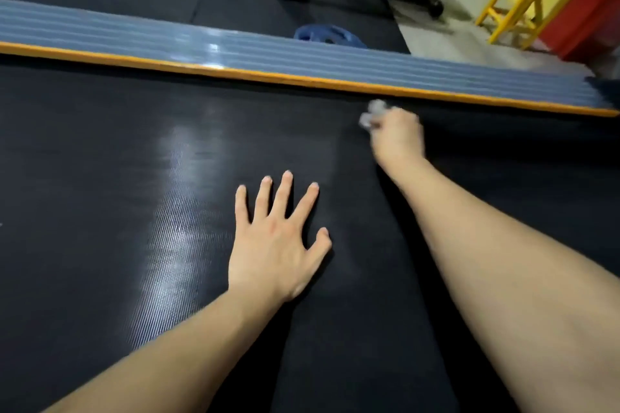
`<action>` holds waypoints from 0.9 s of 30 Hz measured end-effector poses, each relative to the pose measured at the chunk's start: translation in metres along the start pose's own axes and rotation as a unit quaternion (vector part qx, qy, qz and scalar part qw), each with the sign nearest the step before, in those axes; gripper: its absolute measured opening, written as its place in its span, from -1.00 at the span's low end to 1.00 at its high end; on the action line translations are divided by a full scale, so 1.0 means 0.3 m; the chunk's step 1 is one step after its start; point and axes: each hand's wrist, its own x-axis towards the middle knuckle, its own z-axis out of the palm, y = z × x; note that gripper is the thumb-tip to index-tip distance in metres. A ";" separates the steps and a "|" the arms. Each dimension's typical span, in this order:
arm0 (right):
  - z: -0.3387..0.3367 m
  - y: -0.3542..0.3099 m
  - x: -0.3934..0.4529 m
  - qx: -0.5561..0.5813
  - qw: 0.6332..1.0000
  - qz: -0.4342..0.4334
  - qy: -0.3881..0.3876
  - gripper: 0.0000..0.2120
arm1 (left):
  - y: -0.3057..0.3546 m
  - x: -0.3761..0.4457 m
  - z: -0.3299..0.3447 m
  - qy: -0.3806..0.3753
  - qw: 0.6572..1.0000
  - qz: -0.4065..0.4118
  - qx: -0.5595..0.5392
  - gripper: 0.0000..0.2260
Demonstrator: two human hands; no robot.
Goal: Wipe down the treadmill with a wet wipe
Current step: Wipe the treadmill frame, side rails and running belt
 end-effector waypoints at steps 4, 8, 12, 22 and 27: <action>0.008 -0.391 -0.085 0.019 0.954 -0.264 -0.143 -0.80 | -0.003 -0.001 -0.013 -0.017 1.000 0.006 0.000 -0.37; -0.018 -0.233 -0.058 -0.012 0.953 -0.295 -0.062 -0.78 | -0.001 0.001 -0.011 -0.007 1.000 -0.002 0.009 -0.36; 0.011 0.226 -0.004 -0.050 0.999 0.001 0.017 -0.60 | 0.006 -0.015 -0.004 0.004 1.000 -0.002 0.016 -0.36; -0.014 -0.330 -0.226 0.085 0.944 -0.292 -0.128 -0.78 | -0.026 -0.023 -0.020 -0.014 0.999 0.034 -0.026 -0.42; -0.078 0.196 -0.152 0.059 0.997 0.029 -0.049 -0.82 | -0.171 -0.153 -0.072 -0.034 0.996 0.076 -0.008 -0.41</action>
